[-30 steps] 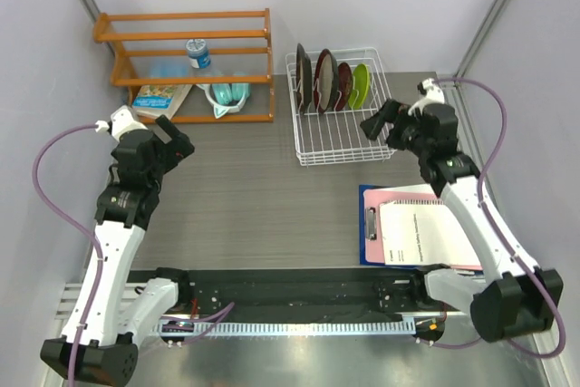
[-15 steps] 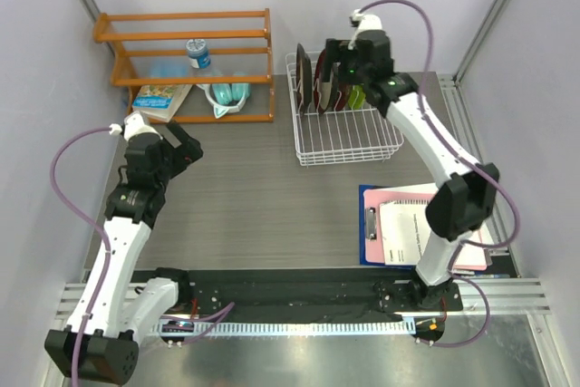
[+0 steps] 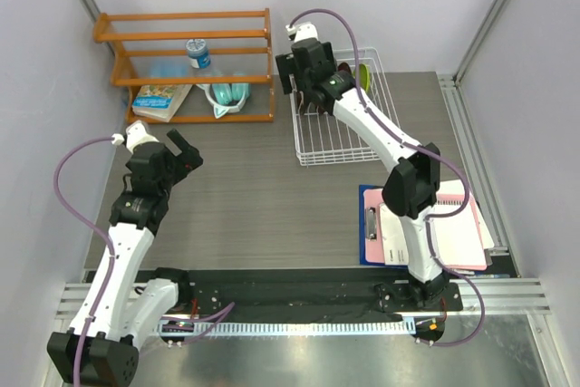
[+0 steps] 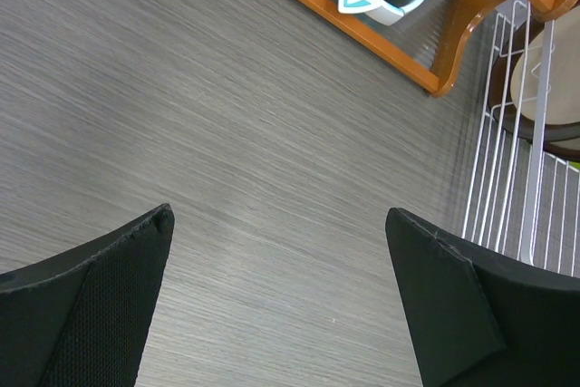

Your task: Unload the plates from the dish rack

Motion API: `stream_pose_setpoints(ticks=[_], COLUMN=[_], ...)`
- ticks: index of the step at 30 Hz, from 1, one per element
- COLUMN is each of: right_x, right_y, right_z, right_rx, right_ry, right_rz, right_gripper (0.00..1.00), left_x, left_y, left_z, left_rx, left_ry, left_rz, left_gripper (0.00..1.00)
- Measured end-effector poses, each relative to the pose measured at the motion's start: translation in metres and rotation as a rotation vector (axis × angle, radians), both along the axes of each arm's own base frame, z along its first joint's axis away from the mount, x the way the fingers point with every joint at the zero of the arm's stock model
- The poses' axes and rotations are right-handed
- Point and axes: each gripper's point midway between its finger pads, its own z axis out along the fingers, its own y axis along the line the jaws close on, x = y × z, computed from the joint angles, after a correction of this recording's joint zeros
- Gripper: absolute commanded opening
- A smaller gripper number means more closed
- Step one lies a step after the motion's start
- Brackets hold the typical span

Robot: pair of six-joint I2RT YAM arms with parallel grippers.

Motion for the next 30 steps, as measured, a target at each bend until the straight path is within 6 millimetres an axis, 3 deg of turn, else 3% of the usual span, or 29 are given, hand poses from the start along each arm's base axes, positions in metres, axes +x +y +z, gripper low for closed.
stream_pose_setpoints(ticks=[5, 8, 16, 19, 20, 21, 25, 26, 27, 30], right_x=[0.015, 0.025, 0.043, 0.046, 0.046, 0.047, 0.049, 0.049, 0.05, 0.052], right_y=[0.0, -0.003, -0.007, -0.011, -0.012, -0.013, -0.012, -0.012, -0.012, -0.019], right_z=[0.019, 0.014, -0.051, -0.067, -0.07, -0.071, -0.071, -0.071, -0.071, -0.062], right_rx=[-0.048, -0.089, -0.239, -0.288, -0.304, -0.314, -0.321, -0.326, -0.332, -0.335], right_ry=[-0.072, -0.089, -0.024, -0.007, -0.006, -0.008, -0.021, -0.025, -0.029, -0.077], right_rz=[-0.05, -0.086, -0.133, -0.148, -0.153, -0.158, -0.163, -0.168, -0.174, -0.261], right_gripper=[1.0, 0.95, 0.79, 0.66, 0.52, 0.46, 0.36, 0.3, 0.16, 0.01], left_x=[0.0, 0.0, 0.004, 0.005, 0.005, 0.005, 0.007, 0.007, 0.007, 0.008], left_y=[0.002, 0.002, 0.0, 0.0, 0.0, 0.0, 0.0, 0.0, 0.0, 0.0], left_z=[0.002, 0.002, -0.002, -0.007, -0.008, -0.009, -0.014, -0.016, -0.017, -0.02], left_rx=[0.003, 0.002, -0.001, 0.001, 0.001, 0.002, 0.003, 0.004, 0.004, 0.006], left_ry=[-0.013, -0.014, -0.008, 0.004, 0.008, 0.011, 0.024, 0.028, 0.032, 0.041], left_rz=[0.008, 0.008, 0.006, 0.005, 0.005, 0.006, 0.005, 0.005, 0.005, 0.005], left_gripper=[0.99, 1.0, 0.99, 0.99, 0.99, 1.0, 0.99, 0.99, 1.0, 1.0])
